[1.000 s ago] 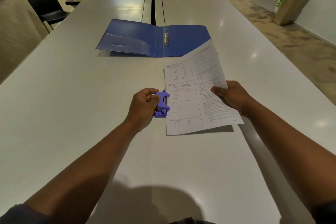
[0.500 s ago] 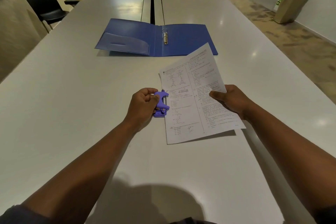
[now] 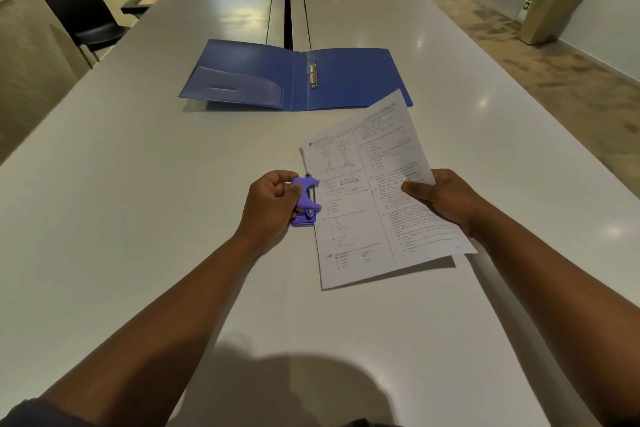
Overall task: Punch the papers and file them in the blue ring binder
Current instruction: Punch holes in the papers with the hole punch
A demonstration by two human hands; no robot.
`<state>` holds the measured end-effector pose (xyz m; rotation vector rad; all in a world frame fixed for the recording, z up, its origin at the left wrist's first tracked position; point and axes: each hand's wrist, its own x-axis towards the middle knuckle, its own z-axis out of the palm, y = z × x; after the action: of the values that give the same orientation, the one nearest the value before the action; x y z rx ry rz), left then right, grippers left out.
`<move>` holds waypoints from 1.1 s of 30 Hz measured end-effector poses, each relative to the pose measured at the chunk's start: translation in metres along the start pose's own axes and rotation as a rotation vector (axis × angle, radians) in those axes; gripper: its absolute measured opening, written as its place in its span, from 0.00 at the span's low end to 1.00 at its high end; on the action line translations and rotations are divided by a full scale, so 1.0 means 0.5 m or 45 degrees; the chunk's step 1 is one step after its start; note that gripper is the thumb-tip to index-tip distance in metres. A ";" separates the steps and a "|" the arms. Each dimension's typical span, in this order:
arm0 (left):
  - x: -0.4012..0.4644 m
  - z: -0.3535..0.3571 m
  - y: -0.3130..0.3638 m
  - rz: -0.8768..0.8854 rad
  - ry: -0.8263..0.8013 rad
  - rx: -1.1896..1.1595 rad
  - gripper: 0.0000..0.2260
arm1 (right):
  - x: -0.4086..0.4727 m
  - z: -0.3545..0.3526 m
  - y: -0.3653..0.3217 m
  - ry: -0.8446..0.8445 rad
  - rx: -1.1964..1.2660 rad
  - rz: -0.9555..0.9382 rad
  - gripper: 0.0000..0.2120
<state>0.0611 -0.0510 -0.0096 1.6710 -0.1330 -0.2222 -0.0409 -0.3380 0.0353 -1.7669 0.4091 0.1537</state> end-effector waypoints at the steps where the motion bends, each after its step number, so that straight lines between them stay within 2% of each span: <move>1: 0.001 -0.001 -0.001 -0.004 -0.005 -0.003 0.08 | 0.002 0.001 0.001 0.009 0.002 -0.004 0.07; 10: -0.002 0.000 0.002 -0.024 -0.031 -0.024 0.09 | 0.022 0.007 -0.001 0.085 -0.023 -0.030 0.05; 17: -0.007 0.000 0.009 -0.028 -0.077 -0.091 0.10 | 0.038 0.009 -0.008 0.109 -0.036 -0.035 0.08; 33: -0.003 -0.002 0.002 -0.002 -0.046 -0.013 0.08 | 0.031 0.010 0.001 0.059 0.030 -0.038 0.06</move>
<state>0.0600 -0.0501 -0.0085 1.6577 -0.1578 -0.2537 -0.0260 -0.3360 0.0286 -1.7553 0.4162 0.0867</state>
